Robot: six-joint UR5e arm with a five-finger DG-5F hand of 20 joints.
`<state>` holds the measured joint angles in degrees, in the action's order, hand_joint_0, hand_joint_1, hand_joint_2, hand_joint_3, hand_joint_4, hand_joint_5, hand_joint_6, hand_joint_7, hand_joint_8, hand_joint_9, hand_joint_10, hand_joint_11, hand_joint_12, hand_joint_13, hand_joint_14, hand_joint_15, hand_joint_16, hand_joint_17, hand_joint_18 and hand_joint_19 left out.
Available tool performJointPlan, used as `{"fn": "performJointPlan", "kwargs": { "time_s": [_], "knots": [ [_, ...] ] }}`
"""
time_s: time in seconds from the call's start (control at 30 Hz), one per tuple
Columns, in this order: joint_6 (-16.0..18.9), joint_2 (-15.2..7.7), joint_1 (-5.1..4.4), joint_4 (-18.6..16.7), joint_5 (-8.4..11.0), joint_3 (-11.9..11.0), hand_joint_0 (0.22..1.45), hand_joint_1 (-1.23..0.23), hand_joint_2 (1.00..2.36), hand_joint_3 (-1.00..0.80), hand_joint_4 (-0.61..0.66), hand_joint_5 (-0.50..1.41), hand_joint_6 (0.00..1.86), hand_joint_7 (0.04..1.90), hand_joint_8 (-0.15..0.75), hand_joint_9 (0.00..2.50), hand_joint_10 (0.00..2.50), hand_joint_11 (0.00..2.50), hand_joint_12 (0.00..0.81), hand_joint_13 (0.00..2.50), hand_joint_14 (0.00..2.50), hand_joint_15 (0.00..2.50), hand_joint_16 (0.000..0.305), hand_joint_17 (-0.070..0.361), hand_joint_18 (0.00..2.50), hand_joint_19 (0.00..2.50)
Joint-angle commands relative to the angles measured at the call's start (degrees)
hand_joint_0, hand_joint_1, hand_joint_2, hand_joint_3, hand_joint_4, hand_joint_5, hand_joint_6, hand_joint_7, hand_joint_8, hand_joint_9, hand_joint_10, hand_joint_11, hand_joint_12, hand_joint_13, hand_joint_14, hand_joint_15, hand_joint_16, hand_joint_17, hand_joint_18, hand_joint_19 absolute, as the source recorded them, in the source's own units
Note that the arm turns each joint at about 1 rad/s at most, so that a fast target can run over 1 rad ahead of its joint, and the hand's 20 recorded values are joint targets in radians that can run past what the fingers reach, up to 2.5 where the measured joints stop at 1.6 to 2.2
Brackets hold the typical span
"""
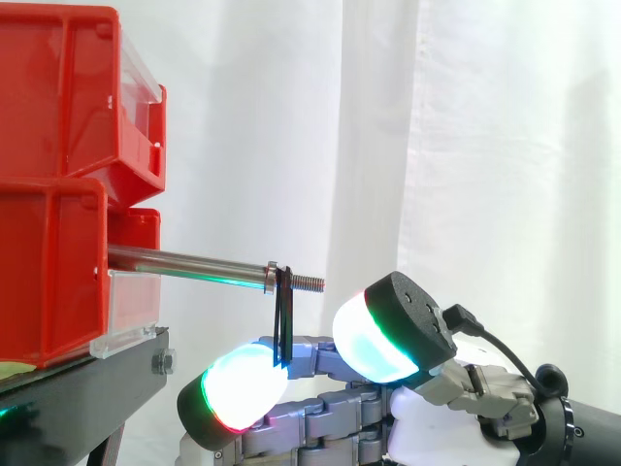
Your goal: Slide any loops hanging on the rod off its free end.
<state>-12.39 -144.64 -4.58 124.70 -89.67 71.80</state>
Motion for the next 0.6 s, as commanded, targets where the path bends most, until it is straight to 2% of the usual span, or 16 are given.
{"fn": "performJointPlan", "kwargs": {
  "time_s": [0.0, 0.27, 0.57],
  "knots": [
    [0.0, 0.06, 0.28, 0.19, -0.33, 0.01, 0.56, -0.6, 1.0, -0.5, 0.27, -0.15, 0.5, 1.07, 0.248, 0.6, 0.0, 0.0, 0.236, 0.43, 0.0, 0.0, 0.022, 0.049, 0.2, 0.0],
    [0.0, -0.02, 0.81, 0.1, -0.42, 0.09, 0.56, -0.6, 1.0, -0.5, 0.25, -0.14, 0.5, 1.15, 0.251, 0.61, 0.0, 0.0, 0.237, 0.44, 0.0, 0.0, 0.022, 0.05, 0.21, 0.0],
    [-0.26, 0.06, 0.89, -0.25, -0.6, 0.01, 0.57, -0.62, 1.0, -0.47, 0.21, -0.13, 0.5, 1.28, 0.252, 0.61, 0.0, 0.01, 0.236, 0.45, 0.0, 0.0, 0.023, 0.051, 0.22, 0.0]
  ]
}}
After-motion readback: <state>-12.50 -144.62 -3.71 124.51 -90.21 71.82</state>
